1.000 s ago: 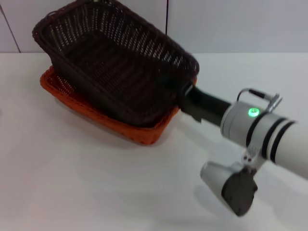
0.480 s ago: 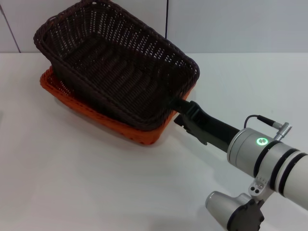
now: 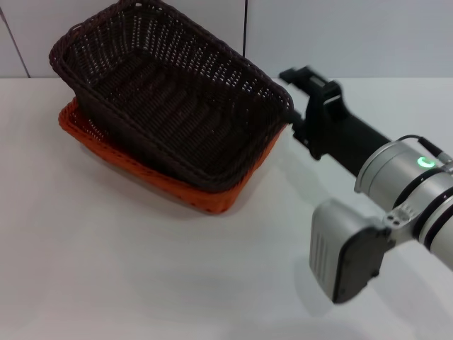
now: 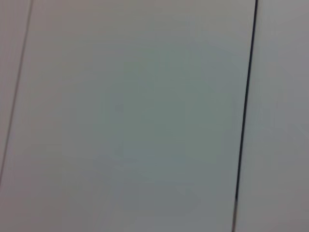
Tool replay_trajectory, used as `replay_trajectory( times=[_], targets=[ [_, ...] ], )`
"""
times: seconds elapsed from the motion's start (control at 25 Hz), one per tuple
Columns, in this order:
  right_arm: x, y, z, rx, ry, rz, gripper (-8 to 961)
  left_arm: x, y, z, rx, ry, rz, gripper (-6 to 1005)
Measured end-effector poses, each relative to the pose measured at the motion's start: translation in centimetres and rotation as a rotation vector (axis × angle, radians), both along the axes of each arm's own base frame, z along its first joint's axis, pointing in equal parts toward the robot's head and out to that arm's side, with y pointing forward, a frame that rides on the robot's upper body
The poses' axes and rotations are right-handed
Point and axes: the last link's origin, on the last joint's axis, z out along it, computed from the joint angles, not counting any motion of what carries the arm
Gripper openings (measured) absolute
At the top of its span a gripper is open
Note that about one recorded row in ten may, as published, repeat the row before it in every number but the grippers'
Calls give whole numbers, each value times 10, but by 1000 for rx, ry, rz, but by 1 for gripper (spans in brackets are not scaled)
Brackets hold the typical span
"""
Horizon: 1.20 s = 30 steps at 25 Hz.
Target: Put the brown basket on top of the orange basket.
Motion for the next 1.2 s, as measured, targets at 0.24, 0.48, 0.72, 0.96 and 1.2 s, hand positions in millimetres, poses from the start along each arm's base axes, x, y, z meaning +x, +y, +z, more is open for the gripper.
replay_trajectory(
  times=[0.24,0.48,0.72,0.96,1.2],
  targets=[
    [-4,4,16,92,195,-88,674,6,-8,10,64,29,-53,800],
    [-12,-8,33,289,452,-115,674,4,-18,16,99,62,-62,801],
    [9,-30,48,521,720,-112,674,1,-25,16,104,67,-54,801],
    [50,-55,51,641,947,-97,674,-2,-26,15,96,58,-44,800],
    [104,-73,49,586,1229,-85,674,-2,-27,13,94,26,-48,800]
  ],
)
